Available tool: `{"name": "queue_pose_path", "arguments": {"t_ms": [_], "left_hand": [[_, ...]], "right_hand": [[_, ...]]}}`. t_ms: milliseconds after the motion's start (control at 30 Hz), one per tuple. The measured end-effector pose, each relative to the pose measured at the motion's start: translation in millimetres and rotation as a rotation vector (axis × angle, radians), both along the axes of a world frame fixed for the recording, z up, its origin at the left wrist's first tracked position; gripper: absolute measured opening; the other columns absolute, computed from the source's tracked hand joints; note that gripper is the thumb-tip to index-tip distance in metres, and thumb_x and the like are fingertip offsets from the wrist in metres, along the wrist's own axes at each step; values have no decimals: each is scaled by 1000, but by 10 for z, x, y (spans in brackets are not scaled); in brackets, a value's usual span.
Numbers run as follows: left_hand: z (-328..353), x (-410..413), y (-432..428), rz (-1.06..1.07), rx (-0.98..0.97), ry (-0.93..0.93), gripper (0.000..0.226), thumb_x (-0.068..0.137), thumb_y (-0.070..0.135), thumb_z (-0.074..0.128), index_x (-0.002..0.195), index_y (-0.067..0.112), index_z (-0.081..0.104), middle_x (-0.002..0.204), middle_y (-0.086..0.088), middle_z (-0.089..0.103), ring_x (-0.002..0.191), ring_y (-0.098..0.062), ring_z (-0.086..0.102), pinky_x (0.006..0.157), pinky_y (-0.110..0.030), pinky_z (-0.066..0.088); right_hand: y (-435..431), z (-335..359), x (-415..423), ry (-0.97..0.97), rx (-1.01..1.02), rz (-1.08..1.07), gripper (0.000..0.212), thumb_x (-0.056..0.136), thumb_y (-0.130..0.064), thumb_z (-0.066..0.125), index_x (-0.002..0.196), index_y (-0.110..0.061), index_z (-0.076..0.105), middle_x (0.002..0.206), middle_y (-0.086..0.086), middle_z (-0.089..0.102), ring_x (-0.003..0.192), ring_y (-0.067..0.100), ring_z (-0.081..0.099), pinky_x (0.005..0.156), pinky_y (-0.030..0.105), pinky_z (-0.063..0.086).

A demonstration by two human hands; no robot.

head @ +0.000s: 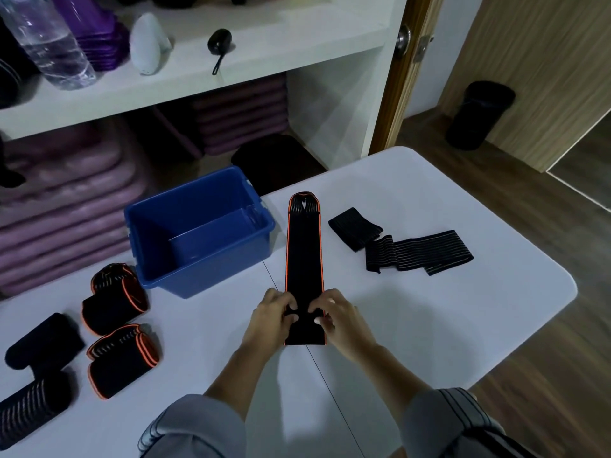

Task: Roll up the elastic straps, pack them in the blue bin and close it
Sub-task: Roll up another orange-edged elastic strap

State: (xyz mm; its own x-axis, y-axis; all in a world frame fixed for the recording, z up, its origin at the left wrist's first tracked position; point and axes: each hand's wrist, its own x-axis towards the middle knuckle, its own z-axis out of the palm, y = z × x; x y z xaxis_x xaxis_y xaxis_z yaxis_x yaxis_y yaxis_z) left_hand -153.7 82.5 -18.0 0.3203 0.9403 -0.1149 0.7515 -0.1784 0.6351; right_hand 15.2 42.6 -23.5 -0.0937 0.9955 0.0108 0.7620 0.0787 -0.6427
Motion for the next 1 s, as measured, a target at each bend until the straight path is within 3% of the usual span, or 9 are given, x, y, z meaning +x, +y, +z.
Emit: {"name": "queue_pose_path", "arguments": {"t_ms": [100, 200, 267, 433, 533, 700, 800, 900, 1000], "left_hand": [[-58, -26, -6, -109, 79, 64, 19, 88, 14, 57, 102, 18, 68, 103, 4, 54, 88, -15, 59, 80, -23, 46], [-109, -112, -24, -175, 110, 93, 30, 86, 23, 55, 114, 20, 66, 109, 5, 58, 102, -12, 56, 89, -22, 45], [-144, -186, -27, -250, 138, 133, 46, 76, 35, 58, 120, 20, 63, 116, 6, 58, 109, -12, 54, 91, -22, 45], [-188, -275, -34, -412, 226, 224, 72, 53, 48, 81, 117, 19, 64, 111, 5, 62, 97, -12, 59, 71, -21, 55], [-181, -246, -58, -404, 303, 209, 63, 58, 44, 76, 114, 16, 65, 105, 6, 61, 91, -10, 58, 66, -18, 54], [-118, -145, -62, -315, 218, 105, 48, 81, 38, 39, 114, 13, 63, 102, 1, 63, 96, -15, 56, 77, -20, 45], [-90, -67, -4, -186, 99, 41, 29, 91, 28, 43, 111, 16, 60, 103, 1, 64, 100, -17, 53, 81, -23, 41], [-70, 23, 65, -65, -47, -7, 21, 93, 24, 49, 109, 17, 61, 97, -4, 66, 91, -22, 59, 78, -29, 45], [-67, 61, 134, 11, -105, -2, 23, 92, 24, 53, 111, 19, 66, 99, -7, 57, 92, -22, 58, 84, -27, 46]], "right_hand": [[-41, -42, 19, -38, 8, 36, 15, 83, -19, 62, 96, -19, 70, 105, 1, 61, 83, 21, 64, 68, 21, 43], [-54, -70, 93, -79, -21, 128, 42, 69, -39, 71, 105, -18, 68, 111, 0, 63, 93, 18, 63, 75, 23, 49], [-37, -94, 124, -97, -24, 183, 52, 60, -38, 77, 106, -17, 66, 111, 1, 63, 92, 21, 64, 74, 28, 54], [-22, -113, 133, -182, -9, 221, 60, 60, -35, 77, 115, -15, 60, 115, 1, 62, 98, 22, 61, 77, 32, 55], [-14, -106, 136, -206, -6, 223, 58, 64, -35, 73, 116, -14, 59, 115, 2, 62, 99, 22, 60, 77, 33, 55], [0, 30, 89, -131, -24, 138, 33, 79, -27, 58, 109, -12, 60, 95, 2, 65, 88, 19, 59, 71, 26, 44], [48, 81, 87, -16, -84, 51, 22, 89, -22, 54, 109, -11, 54, 78, -3, 55, 70, 17, 51, 64, 27, 38], [147, 57, 85, 14, -171, -45, 17, 92, -21, 52, 107, -14, 53, 62, -11, 45, 55, 14, 46, 61, 26, 34], [235, 24, 64, 26, -232, -127, 12, 89, -22, 54, 98, -16, 60, 61, -9, 49, 56, 12, 48, 60, 25, 36]]}}
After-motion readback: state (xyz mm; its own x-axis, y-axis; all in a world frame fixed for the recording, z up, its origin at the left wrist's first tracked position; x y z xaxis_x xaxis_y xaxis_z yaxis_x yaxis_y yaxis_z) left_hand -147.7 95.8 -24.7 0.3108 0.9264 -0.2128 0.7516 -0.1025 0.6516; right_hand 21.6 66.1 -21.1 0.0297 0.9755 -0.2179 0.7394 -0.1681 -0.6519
